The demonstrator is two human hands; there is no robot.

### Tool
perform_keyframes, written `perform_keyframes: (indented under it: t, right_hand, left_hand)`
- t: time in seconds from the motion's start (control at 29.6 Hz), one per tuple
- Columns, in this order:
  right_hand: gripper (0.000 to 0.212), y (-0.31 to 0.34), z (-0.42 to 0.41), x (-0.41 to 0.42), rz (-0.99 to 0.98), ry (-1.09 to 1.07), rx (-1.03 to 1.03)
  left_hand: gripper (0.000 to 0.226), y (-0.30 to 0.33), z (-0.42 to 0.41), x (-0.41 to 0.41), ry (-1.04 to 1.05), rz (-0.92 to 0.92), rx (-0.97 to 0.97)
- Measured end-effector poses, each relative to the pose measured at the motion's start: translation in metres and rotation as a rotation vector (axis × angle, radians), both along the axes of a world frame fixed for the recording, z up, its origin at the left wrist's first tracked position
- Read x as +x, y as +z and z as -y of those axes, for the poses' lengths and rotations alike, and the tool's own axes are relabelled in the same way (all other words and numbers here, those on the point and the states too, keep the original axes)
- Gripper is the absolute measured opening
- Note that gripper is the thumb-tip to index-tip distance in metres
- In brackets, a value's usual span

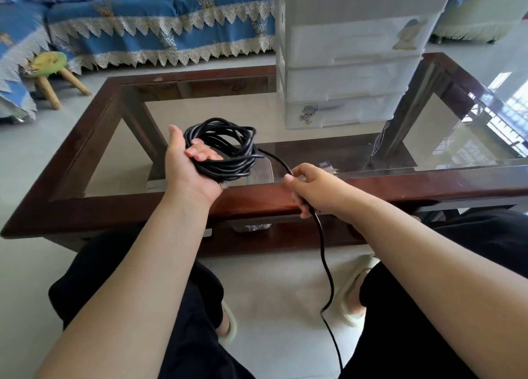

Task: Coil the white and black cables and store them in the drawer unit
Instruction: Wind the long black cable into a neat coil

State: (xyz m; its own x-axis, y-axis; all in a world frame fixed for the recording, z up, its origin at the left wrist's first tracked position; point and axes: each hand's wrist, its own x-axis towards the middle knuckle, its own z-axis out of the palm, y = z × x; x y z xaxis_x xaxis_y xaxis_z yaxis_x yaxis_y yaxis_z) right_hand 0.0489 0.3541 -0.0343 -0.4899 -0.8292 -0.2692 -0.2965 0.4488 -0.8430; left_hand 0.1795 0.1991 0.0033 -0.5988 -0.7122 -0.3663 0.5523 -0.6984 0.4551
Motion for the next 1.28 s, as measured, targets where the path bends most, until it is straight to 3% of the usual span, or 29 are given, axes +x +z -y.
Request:
perform_keyframes:
  t: [0.1, 0.2, 0.34, 0.44, 0.81, 1.01, 1.11, 1.28]
  right_hand:
    - [0.028, 0.000, -0.004, 0.005, -0.082, 0.114, 0.131]
    - [0.020, -0.001, -0.004, 0.013, -0.121, 0.065, 0.084]
    - [0.020, 0.003, -0.004, 0.023, -0.545, 0.066, 0.075]
    - [0.019, 0.011, -0.007, 0.027, -0.710, 0.108, 0.089]
    - [0.023, 0.026, 0.007, 0.047, -0.880, 0.421, 0.040]
    - [0.029, 0.036, 0.014, 0.037, -1.102, 0.468, -0.114]
    - [0.034, 0.038, 0.016, 0.038, -1.107, 0.474, -0.210]
    - [0.036, 0.050, 0.014, 0.045, -0.991, 0.434, -0.388]
  left_hand:
    - [0.060, 0.001, 0.019, 0.008, 0.138, -0.016, -0.010]
    - [0.060, 0.003, 0.028, 0.011, 0.237, 0.037, -0.042]
    - [0.054, 0.003, 0.018, 0.006, 0.279, 0.090, -0.087]
    - [0.051, 0.003, 0.013, 0.002, 0.261, 0.192, -0.189]
    - [0.049, -0.006, -0.016, -0.012, 0.265, 0.568, -0.720]
    - [0.058, -0.014, -0.025, -0.014, -0.083, 0.774, -1.107]
    - [0.060, -0.013, -0.026, -0.014, -0.320, 0.846, -1.155]
    - [0.061, -0.004, -0.025, -0.006, -0.667, 0.779, -1.164]
